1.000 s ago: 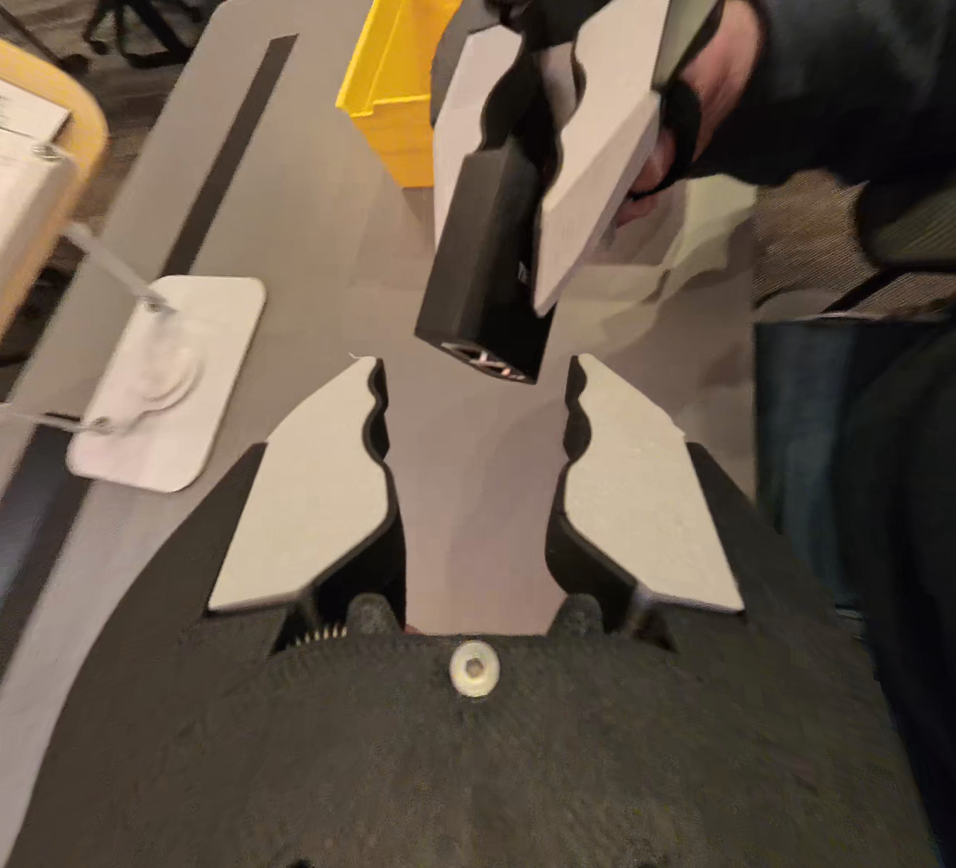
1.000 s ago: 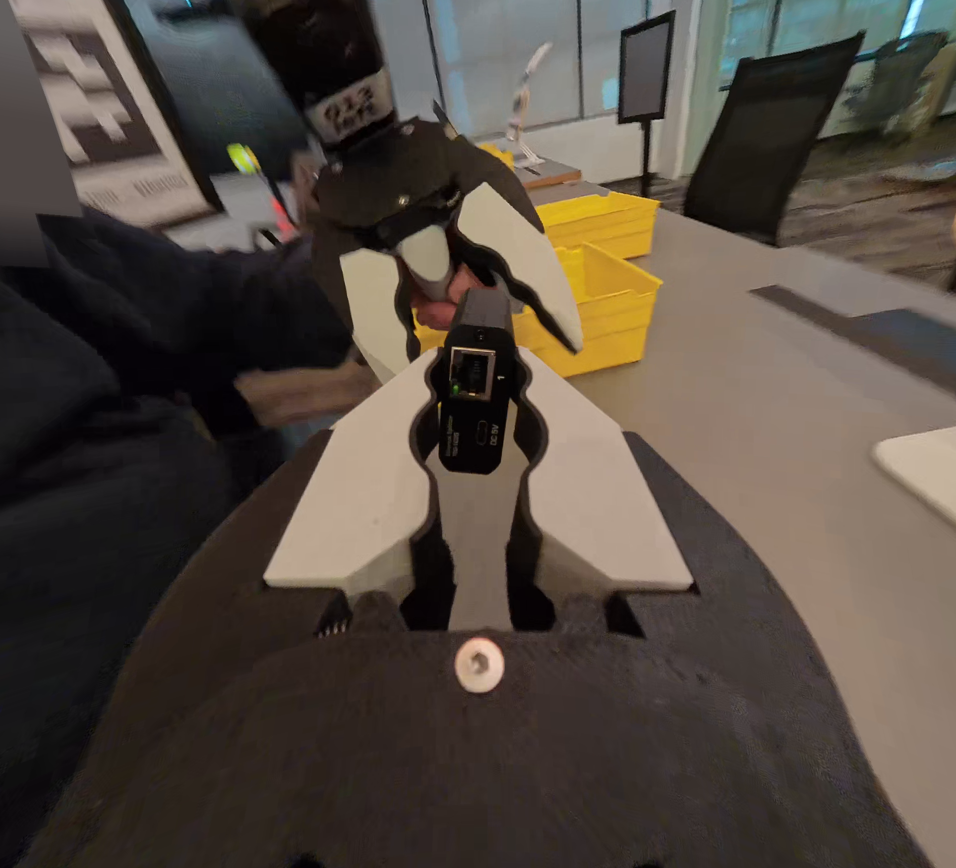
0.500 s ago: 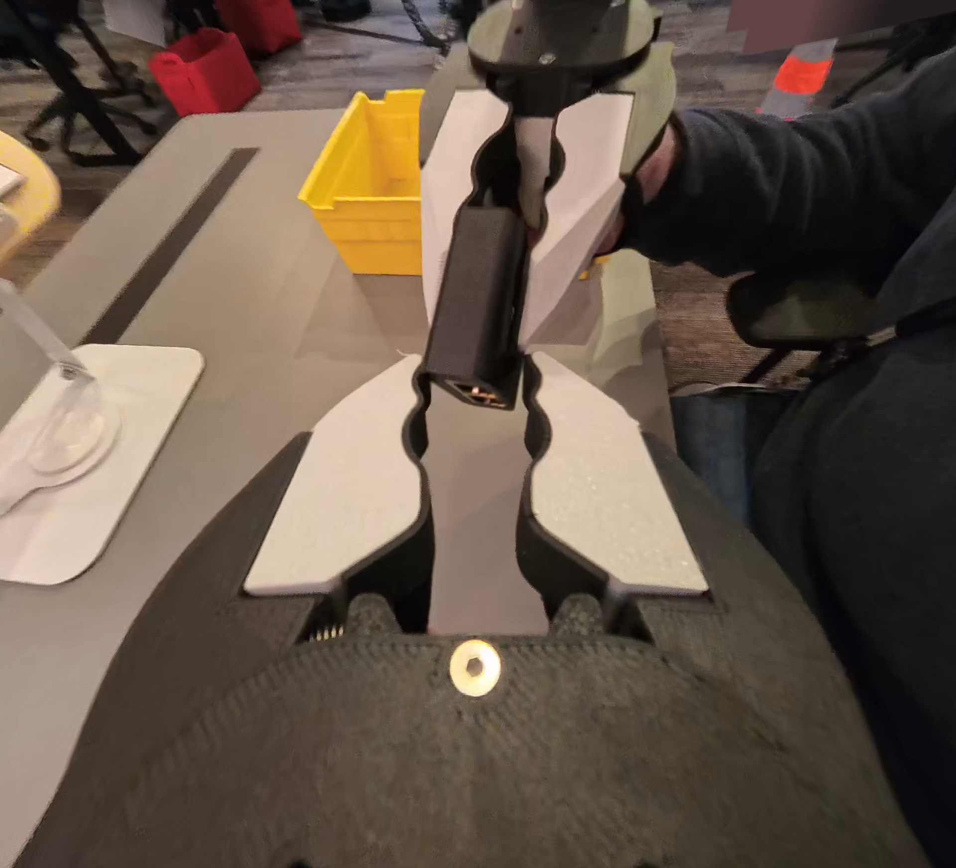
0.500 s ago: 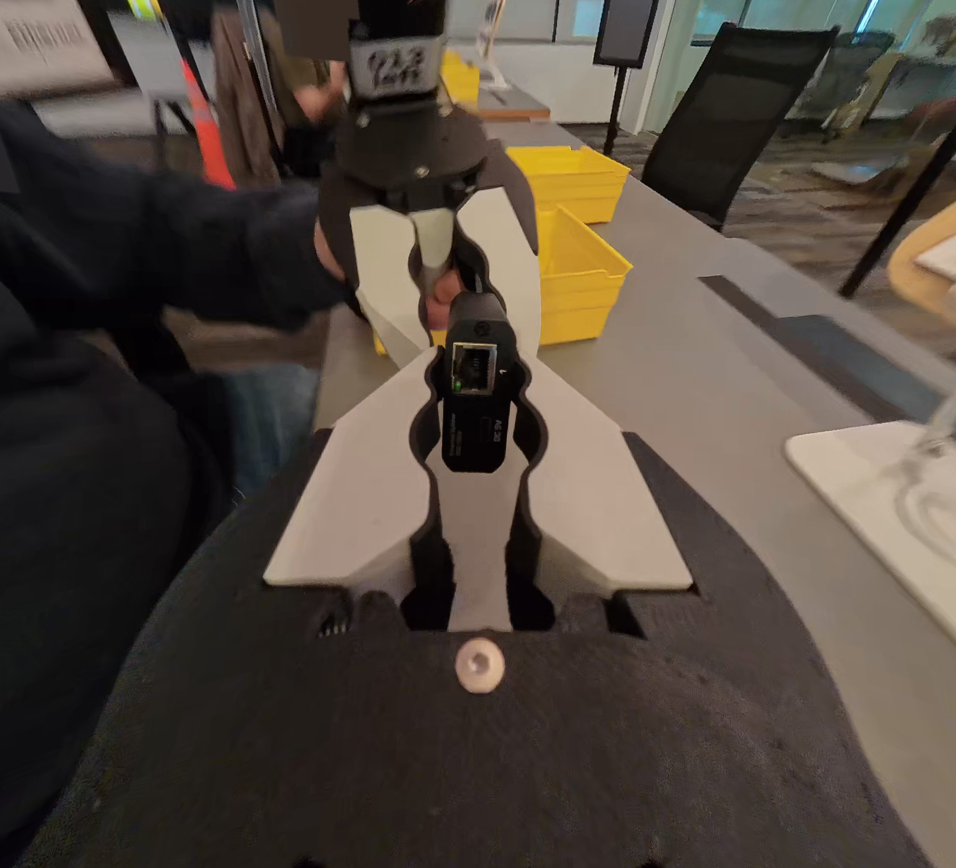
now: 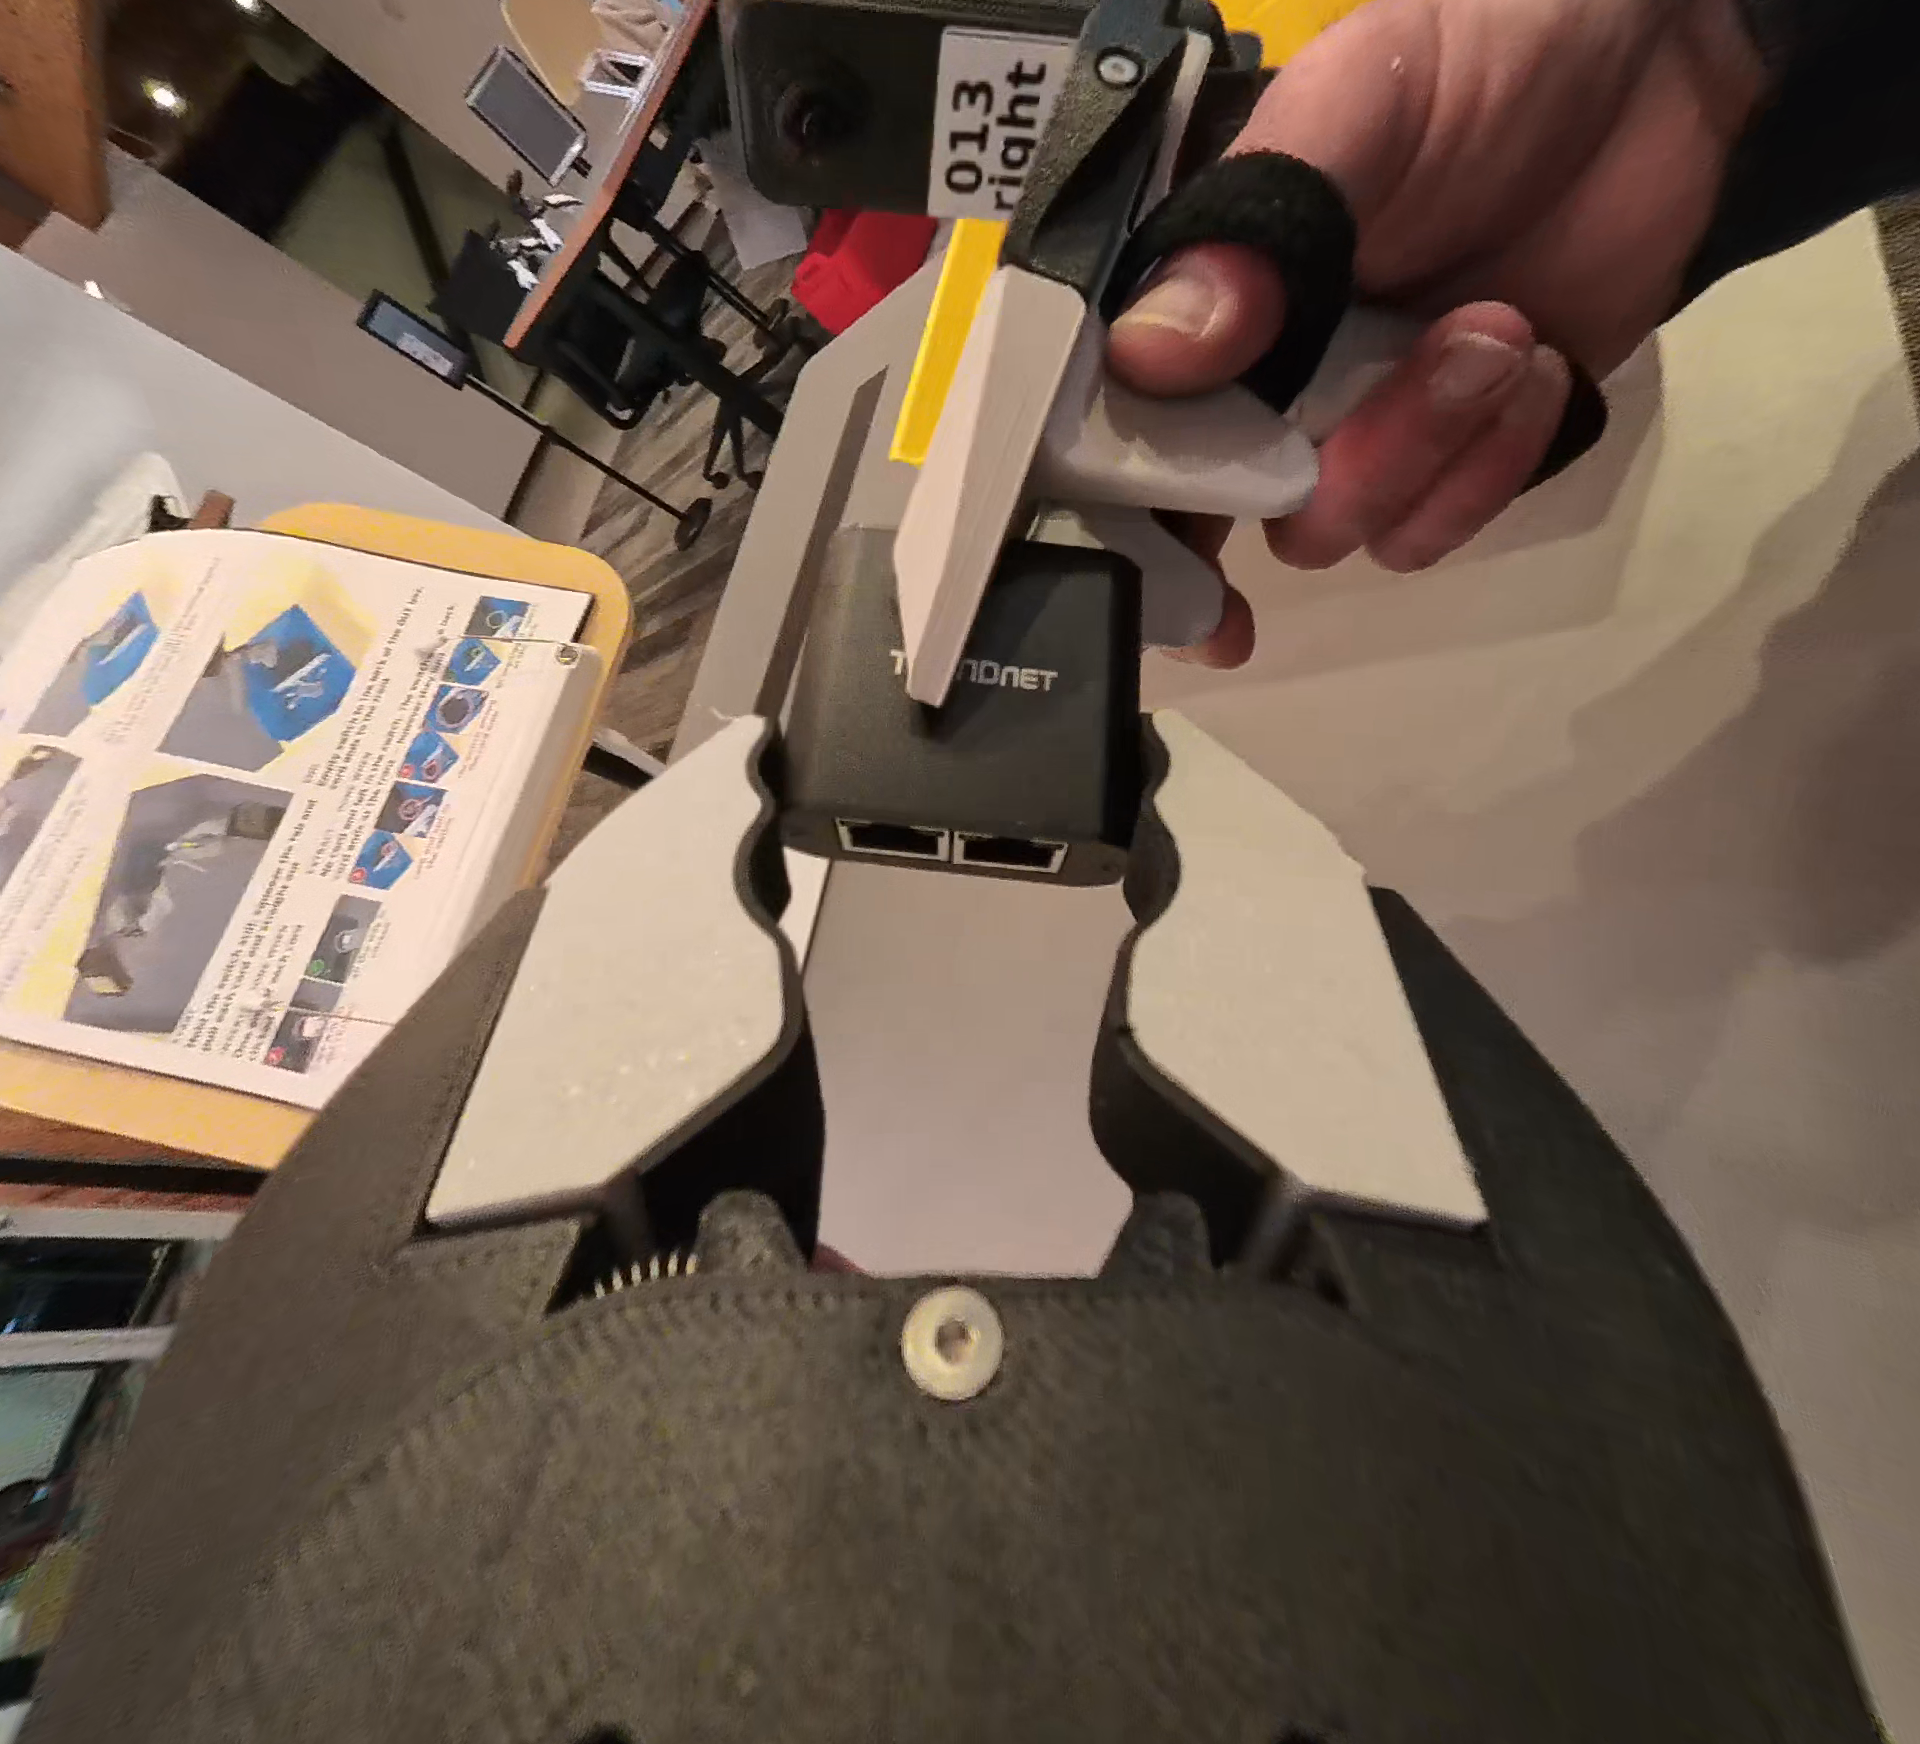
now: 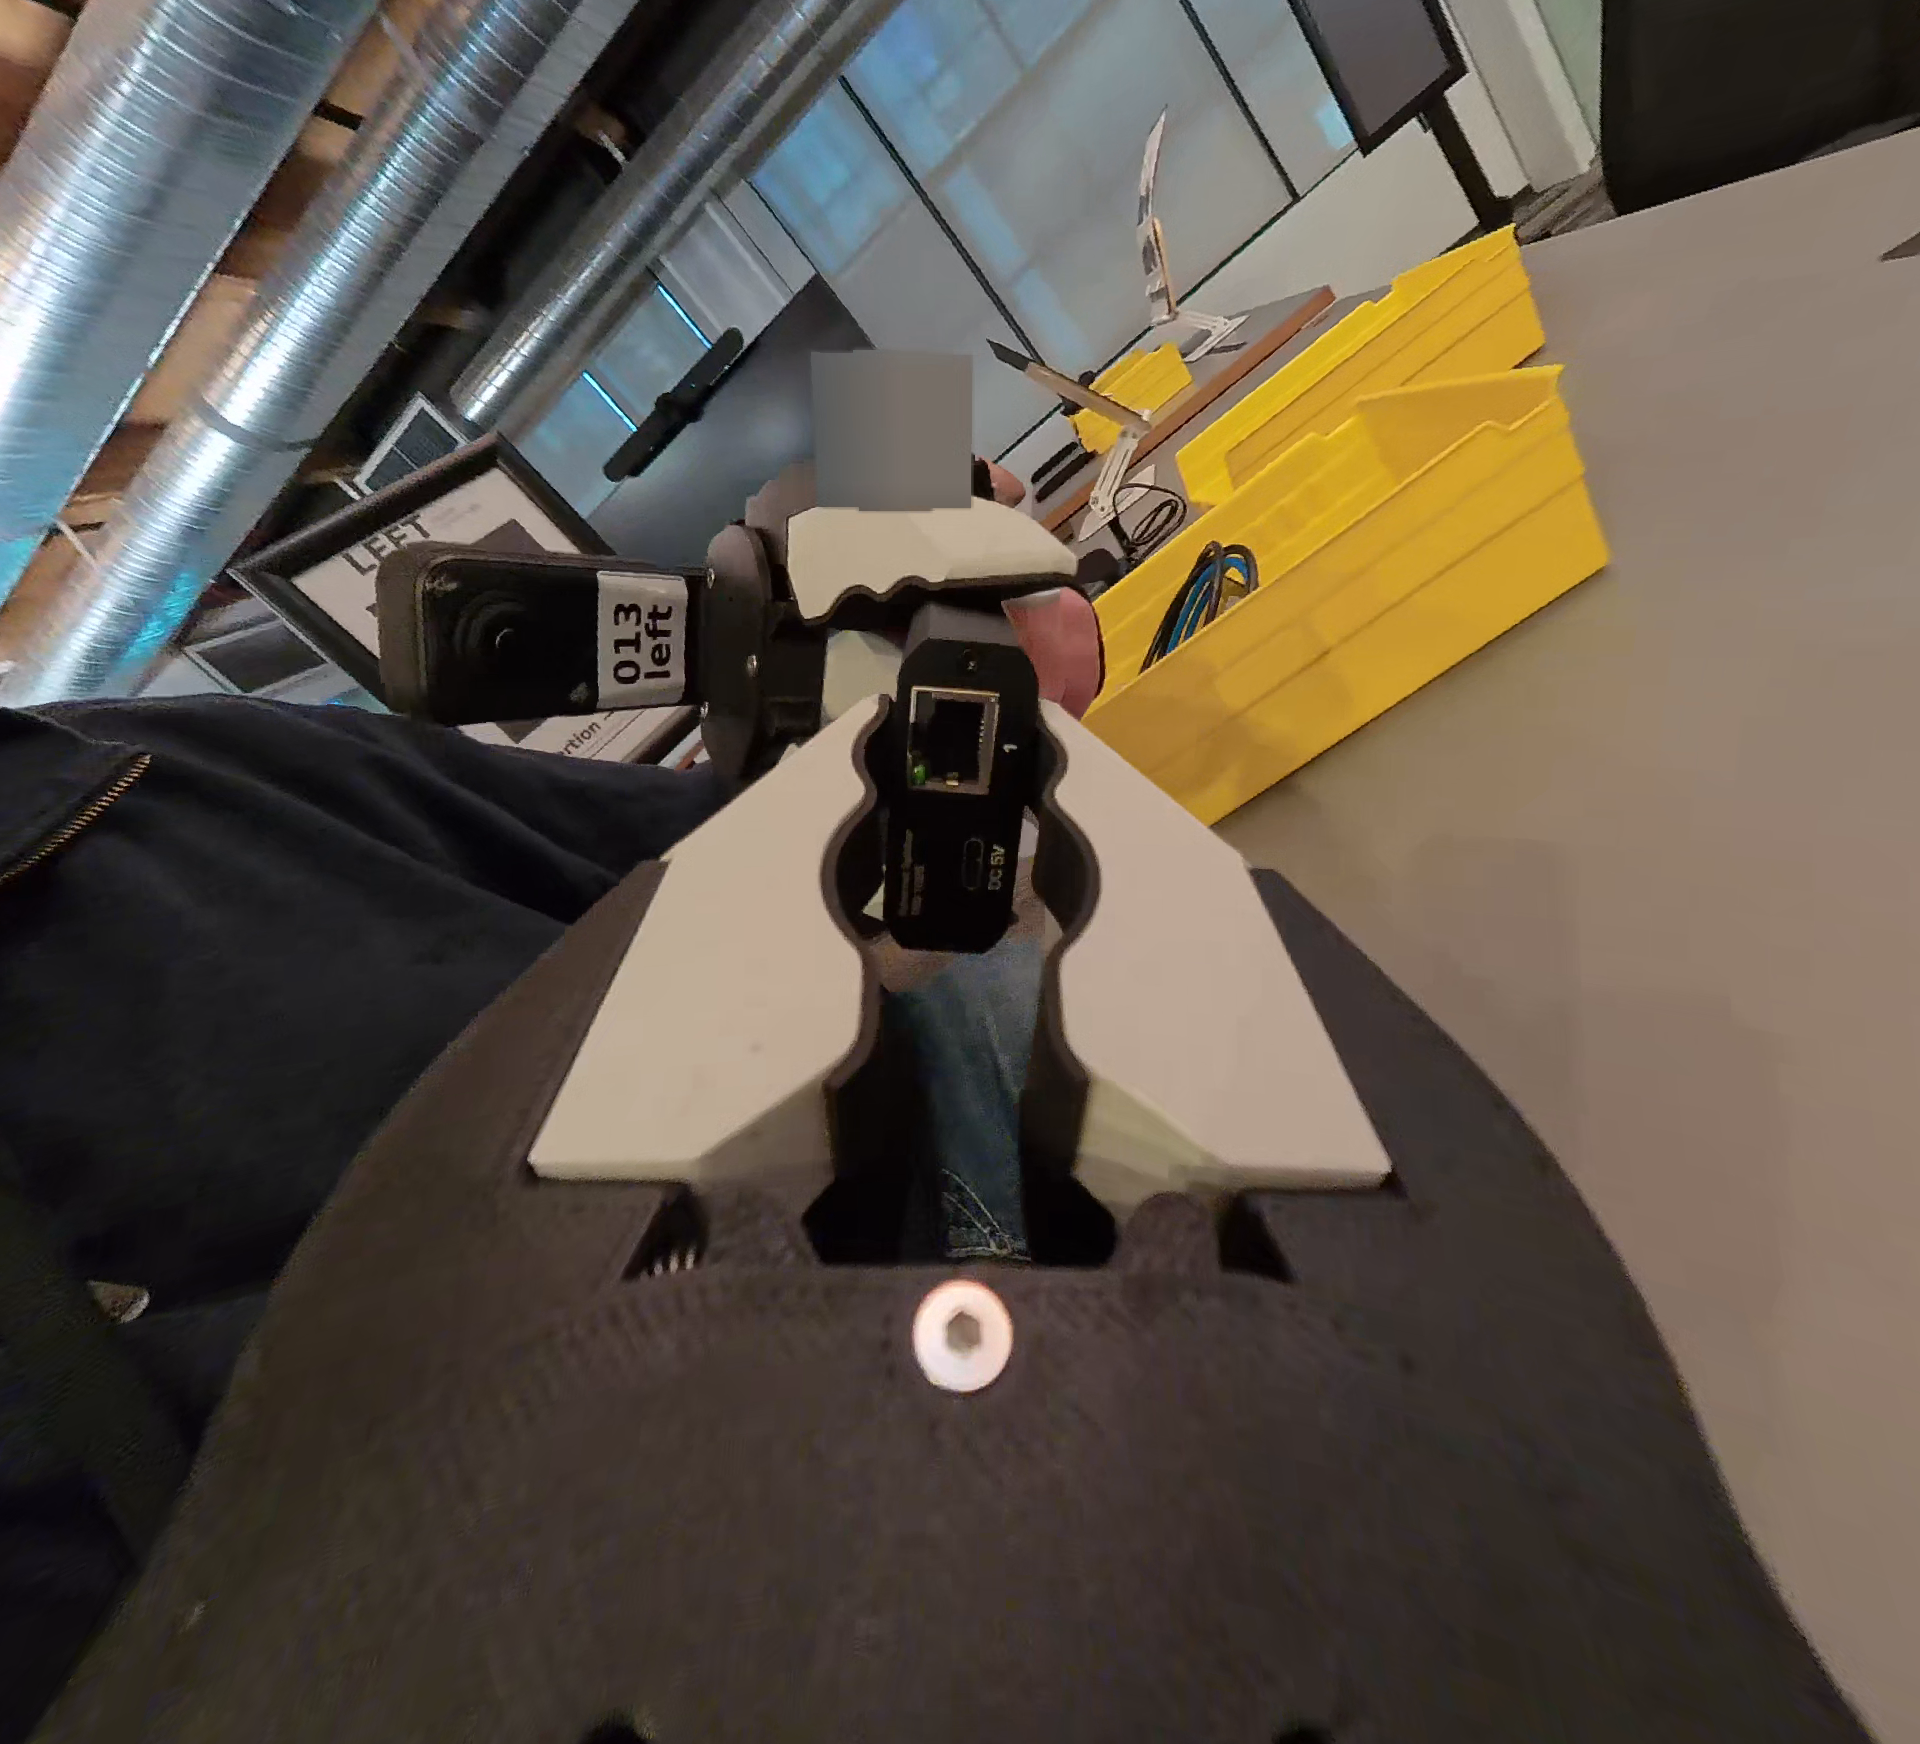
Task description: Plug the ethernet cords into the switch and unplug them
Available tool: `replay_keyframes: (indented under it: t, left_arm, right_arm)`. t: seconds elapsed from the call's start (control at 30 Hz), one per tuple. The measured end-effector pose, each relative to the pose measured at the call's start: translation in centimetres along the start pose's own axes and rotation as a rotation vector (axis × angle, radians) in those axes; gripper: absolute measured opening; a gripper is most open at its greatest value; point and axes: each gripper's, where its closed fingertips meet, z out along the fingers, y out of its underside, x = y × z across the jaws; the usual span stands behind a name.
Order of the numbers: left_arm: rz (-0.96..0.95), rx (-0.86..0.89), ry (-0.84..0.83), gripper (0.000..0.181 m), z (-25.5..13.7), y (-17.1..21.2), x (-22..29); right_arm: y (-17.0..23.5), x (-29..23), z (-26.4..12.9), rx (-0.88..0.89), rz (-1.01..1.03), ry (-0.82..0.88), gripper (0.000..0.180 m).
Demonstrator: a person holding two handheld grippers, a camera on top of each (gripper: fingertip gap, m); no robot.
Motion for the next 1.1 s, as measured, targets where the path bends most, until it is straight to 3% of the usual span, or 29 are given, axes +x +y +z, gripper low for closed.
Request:
replay_keyframes:
  t: [0.17,0.4,0.53,0.63,0.77,0.9,1.1]
  left_arm:
    - [-0.148,0.03,0.089,0.063,-0.4,-0.2,-0.1]
    - [-0.467,0.093,0.355,0.063,-1.1,-0.5,0.0]
    - [-0.51,0.107,0.454,0.063,-1.1,-1.0,1.1]
    - [-0.517,0.107,0.467,0.063,-1.1,-1.1,1.2]
    - [-0.516,0.087,0.492,0.063,-1.1,-0.8,1.3]
    - [-0.498,0.147,0.477,0.071,-1.7,-1.4,0.7]
    - [-0.166,0.123,0.224,0.069,-1.6,-2.0,0.1]
  right_arm:
    - [-0.2,-0.5,-0.2,-0.019,-0.137,0.022,0.036]
    - [0.5,-0.1,-1.7,-0.231,-0.63,0.218,0.071]
    - [0.3,-0.3,-1.4,-0.275,-0.742,0.232,0.069]
    - [0.7,-0.8,-1.1,-0.28,-0.749,0.178,0.058]
    - [0.8,-0.7,-1.0,-0.263,-0.741,0.179,0.058]
    - [-0.3,-1.3,-1.5,-0.144,-0.564,0.104,0.057]
    - [-1.0,-1.7,-2.4,-0.025,-0.33,-0.011,0.057]
